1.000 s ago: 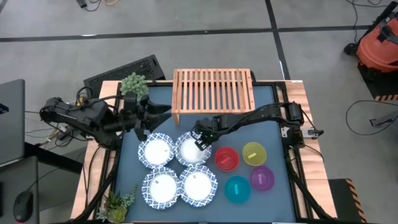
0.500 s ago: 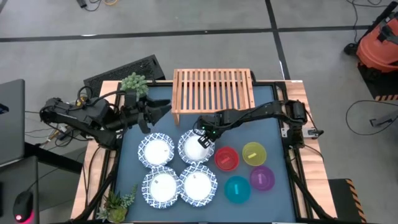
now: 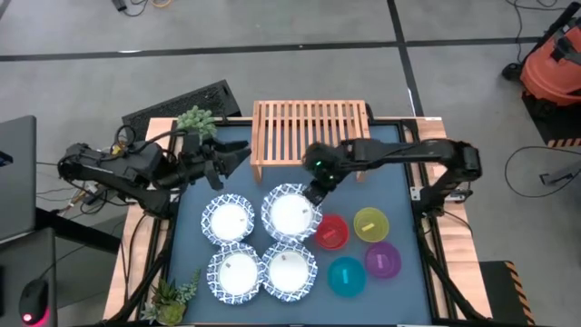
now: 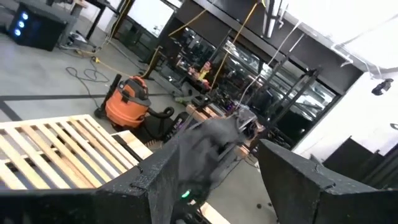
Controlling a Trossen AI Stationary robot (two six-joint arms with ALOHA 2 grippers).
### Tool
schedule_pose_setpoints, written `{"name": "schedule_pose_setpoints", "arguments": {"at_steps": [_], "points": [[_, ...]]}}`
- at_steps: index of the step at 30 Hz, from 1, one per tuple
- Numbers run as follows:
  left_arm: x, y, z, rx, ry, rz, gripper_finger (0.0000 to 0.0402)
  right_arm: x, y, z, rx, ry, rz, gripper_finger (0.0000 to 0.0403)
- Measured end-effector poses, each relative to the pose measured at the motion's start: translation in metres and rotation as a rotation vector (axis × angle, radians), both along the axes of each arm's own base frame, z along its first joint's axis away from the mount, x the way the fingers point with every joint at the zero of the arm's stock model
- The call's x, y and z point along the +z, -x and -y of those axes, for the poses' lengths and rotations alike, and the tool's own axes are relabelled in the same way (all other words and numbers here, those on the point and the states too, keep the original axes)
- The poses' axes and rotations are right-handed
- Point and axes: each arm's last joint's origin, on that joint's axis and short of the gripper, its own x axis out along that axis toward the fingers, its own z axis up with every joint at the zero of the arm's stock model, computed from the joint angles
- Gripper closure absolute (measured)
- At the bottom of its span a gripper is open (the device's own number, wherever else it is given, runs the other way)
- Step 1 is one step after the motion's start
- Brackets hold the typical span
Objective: Place and stack bowls onto a shelf
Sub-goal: Put the top right white patterned bowl on the shelf
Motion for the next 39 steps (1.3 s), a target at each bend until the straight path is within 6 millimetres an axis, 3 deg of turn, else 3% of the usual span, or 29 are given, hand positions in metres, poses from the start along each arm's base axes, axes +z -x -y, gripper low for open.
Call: {"name": "schedule_pose_setpoints", "arguments": {"at_steps": [4, 10, 16, 22, 31, 39], "points": [[-0.006, -0.002, 0.001, -0.002, -0.011, -0.054, 0.0200, 0.039, 0.015, 0.008, 0.004, -0.025, 0.221, 0.0380], [-0.007, -0.005, -0.002, 0.023, 0.018, -0.044, 0.0200, 0.081, 0.034, 0.043, -0.194, 0.025, 0.481, 0.0380], [-0.008, -0.006, 0.000, 0.011, 0.000, -0.062, 0.0200, 0.073, 0.041, 0.091, -0.432, 0.044, 0.447, 0.0380], [-0.010, -0.006, 0.002, -0.012, -0.013, -0.080, 0.0200, 0.058, 0.036, 0.134, -0.484, 0.010, 0.321, 0.0380], [-0.011, -0.006, 0.001, 0.011, 0.017, -0.083, 0.0200, 0.081, 0.018, 0.176, -0.410, 0.183, 0.167, 0.0380], [-0.012, -0.006, 0.001, 0.006, 0.061, -0.077, 0.0200, 0.072, -0.011, 0.199, -0.388, 0.194, 0.120, 0.0380]]}}
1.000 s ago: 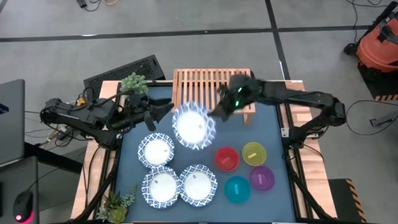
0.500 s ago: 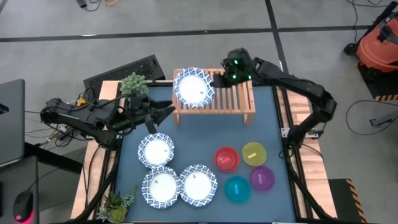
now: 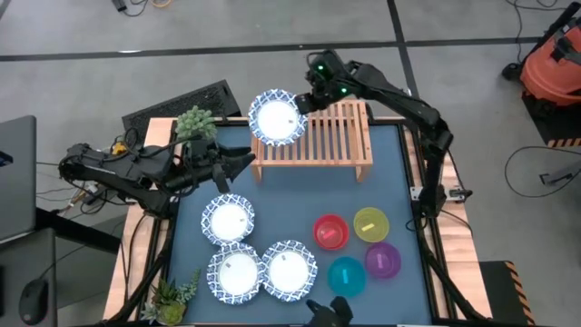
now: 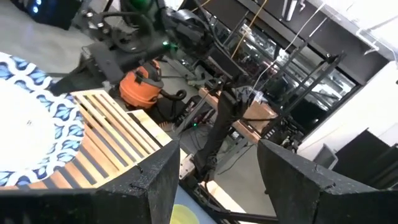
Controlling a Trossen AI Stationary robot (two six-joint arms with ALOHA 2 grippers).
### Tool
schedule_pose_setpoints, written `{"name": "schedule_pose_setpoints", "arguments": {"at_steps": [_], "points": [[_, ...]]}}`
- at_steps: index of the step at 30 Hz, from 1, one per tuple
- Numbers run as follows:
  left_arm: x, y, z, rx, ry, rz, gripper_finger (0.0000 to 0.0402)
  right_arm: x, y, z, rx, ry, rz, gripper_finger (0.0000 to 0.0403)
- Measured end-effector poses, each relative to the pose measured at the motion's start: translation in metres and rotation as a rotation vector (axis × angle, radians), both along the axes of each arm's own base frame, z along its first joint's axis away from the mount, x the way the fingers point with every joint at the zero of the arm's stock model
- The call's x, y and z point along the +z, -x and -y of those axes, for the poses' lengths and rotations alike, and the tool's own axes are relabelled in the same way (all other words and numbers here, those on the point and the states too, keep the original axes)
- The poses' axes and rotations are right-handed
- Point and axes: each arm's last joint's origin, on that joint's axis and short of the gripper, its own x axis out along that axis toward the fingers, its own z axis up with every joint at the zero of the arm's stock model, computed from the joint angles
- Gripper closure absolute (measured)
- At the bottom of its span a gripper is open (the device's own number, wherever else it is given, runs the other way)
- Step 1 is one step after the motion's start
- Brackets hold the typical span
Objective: Place and stack bowls onto a shelf
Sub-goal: Put the top right white patterned bowl on the shelf
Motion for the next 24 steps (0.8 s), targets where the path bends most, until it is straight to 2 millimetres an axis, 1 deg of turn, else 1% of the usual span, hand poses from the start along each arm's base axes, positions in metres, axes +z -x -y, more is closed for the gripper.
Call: {"name": "schedule_pose_setpoints", "arguments": {"at_steps": [7, 10, 13, 24], "points": [[-0.003, 0.000, 0.000, 0.002, -0.031, -0.041, 0.0200, -0.032, -0.014, 0.010, 0.005, -0.068, -0.095, 0.0380], [-0.003, 0.000, 0.000, 0.001, -0.010, -0.037, 0.0200, -0.039, -0.016, 0.011, 0.022, -0.075, -0.124, 0.0380], [-0.003, 0.000, 0.000, 0.000, 0.003, -0.032, 0.0200, -0.040, -0.015, 0.011, 0.022, -0.078, -0.129, 0.0377], [-0.007, 0.000, 0.000, 0.000, 0.012, -0.063, 0.0200, -0.039, -0.011, 0.018, 0.028, -0.048, -0.123, 0.0286]]}}
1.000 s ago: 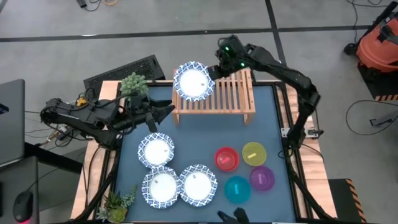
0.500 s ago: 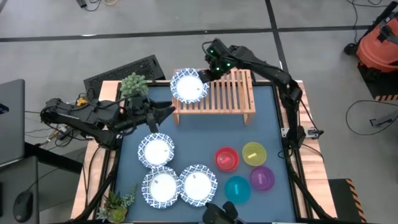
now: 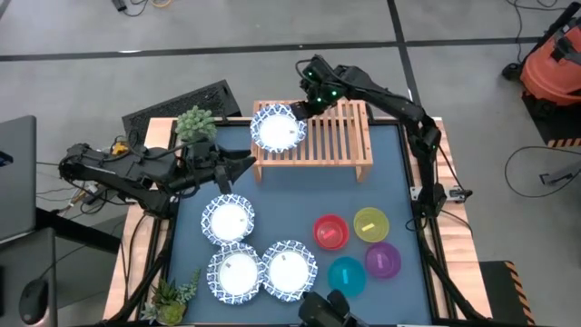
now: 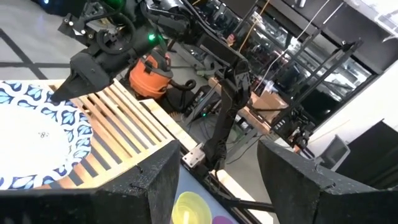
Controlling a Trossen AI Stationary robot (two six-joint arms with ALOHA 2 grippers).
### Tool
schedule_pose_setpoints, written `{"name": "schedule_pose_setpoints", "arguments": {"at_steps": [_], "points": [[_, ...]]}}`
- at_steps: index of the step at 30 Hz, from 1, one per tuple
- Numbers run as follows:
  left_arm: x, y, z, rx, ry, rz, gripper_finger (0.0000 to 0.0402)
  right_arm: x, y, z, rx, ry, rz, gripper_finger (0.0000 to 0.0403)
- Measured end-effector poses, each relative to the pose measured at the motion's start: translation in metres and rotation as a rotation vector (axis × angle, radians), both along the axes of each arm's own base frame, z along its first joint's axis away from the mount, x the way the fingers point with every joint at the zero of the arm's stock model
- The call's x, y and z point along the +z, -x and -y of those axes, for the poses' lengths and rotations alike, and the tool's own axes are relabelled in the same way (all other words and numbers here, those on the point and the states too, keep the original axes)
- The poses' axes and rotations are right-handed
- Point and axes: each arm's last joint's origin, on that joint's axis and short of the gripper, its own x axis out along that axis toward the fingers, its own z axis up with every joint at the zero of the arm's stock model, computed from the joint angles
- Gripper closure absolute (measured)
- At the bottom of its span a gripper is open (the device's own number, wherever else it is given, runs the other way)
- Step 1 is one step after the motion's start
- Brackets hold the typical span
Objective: Place and stack bowls onto a shelf
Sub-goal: Put the top right white patterned bowl on the shelf, then stack the top white patterned bowl on top of the white patterned bowl on the shelf
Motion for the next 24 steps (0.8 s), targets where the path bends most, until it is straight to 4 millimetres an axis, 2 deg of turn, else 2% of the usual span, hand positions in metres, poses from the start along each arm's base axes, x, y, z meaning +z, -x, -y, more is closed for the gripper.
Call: {"name": "schedule_pose_setpoints", "arguments": {"at_steps": [6, 9, 12, 18, 21, 24], "points": [[-0.001, 0.000, 0.000, 0.000, -0.017, -0.014, 0.0200, 0.007, 0.007, 0.004, 0.012, 0.016, 0.022, 0.0229], [-0.006, 0.000, 0.000, -0.008, -0.010, -0.060, 0.0200, 0.022, 0.016, 0.005, 0.004, 0.024, 0.048, 0.0212], [-0.014, 0.001, 0.001, -0.031, 0.006, -0.131, 0.0200, 0.048, 0.030, -0.002, -0.003, 0.057, 0.093, 0.0207], [-0.031, 0.004, -0.004, -0.043, 0.124, -0.260, 0.0200, 0.101, 0.068, -0.027, 0.007, 0.145, 0.179, 0.0209], [-0.038, 0.006, -0.006, -0.064, 0.184, -0.323, 0.0200, 0.120, 0.086, -0.048, 0.028, 0.164, 0.181, 0.0209], [-0.045, 0.009, -0.006, -0.059, 0.213, -0.385, 0.0200, 0.128, 0.094, -0.073, 0.084, 0.151, 0.156, 0.0209]]}}
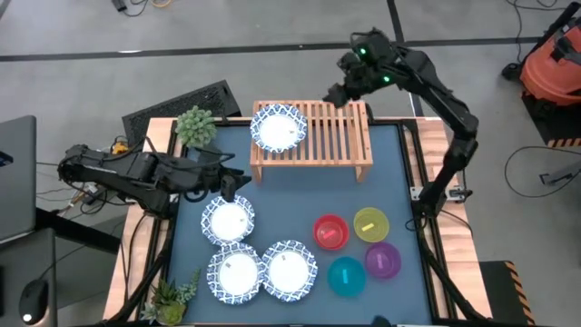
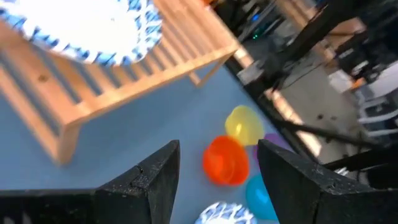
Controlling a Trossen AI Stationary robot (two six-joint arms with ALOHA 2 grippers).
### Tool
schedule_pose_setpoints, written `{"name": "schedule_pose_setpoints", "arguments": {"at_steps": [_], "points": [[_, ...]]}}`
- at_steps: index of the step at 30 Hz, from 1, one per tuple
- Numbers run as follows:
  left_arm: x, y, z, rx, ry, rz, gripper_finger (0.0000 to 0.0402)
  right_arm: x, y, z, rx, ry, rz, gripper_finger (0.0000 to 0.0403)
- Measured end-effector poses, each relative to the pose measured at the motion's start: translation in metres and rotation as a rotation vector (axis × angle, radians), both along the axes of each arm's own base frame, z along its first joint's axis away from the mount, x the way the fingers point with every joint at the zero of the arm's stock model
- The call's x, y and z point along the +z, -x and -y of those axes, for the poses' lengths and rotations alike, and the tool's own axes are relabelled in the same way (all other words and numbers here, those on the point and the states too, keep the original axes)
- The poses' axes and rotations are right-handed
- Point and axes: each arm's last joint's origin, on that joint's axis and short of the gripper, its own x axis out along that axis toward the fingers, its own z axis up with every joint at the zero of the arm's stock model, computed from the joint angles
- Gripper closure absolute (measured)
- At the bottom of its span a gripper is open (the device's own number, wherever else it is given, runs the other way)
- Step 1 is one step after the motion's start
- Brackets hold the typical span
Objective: Place and stack bowls onto a shelf
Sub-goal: Stack the top white patterned bowl on top of the white patterned bowl on the shelf
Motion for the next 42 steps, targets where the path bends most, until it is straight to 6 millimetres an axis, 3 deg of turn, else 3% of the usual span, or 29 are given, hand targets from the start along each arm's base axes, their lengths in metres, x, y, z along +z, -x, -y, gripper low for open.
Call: {"name": "schedule_pose_setpoints", "arguments": {"at_steps": [7, 11, 18, 28, 34, 38, 42], "points": [[-0.002, 0.008, -0.002, 0.034, 0.048, -0.021, 0.0200, -0.009, -0.015, -0.056, 0.074, -0.036, -0.169, 0.0211], [0.003, 0.012, -0.007, 0.072, 0.045, 0.019, 0.0200, -0.025, -0.036, -0.092, 0.070, -0.011, -0.234, 0.0211], [0.032, 0.011, -0.014, 0.064, -0.078, 0.255, 0.0200, -0.059, -0.071, -0.143, 0.068, 0.035, -0.199, 0.0211], [0.093, 0.019, -0.014, -0.059, -0.448, 0.751, 0.0200, -0.088, -0.101, -0.165, 0.053, -0.084, 0.002, 0.0211], [0.109, 0.026, -0.005, -0.327, -0.661, 0.969, 0.0200, -0.114, -0.112, -0.173, 0.065, -0.111, 0.059, 0.0211], [0.108, 0.024, -0.002, -0.427, -0.679, 0.961, 0.0200, -0.134, -0.116, -0.178, 0.066, -0.165, 0.080, 0.0211], [0.105, 0.021, -0.004, -0.396, -0.598, 0.814, 0.0200, -0.151, -0.116, -0.179, 0.048, -0.212, 0.066, 0.0211]]}}
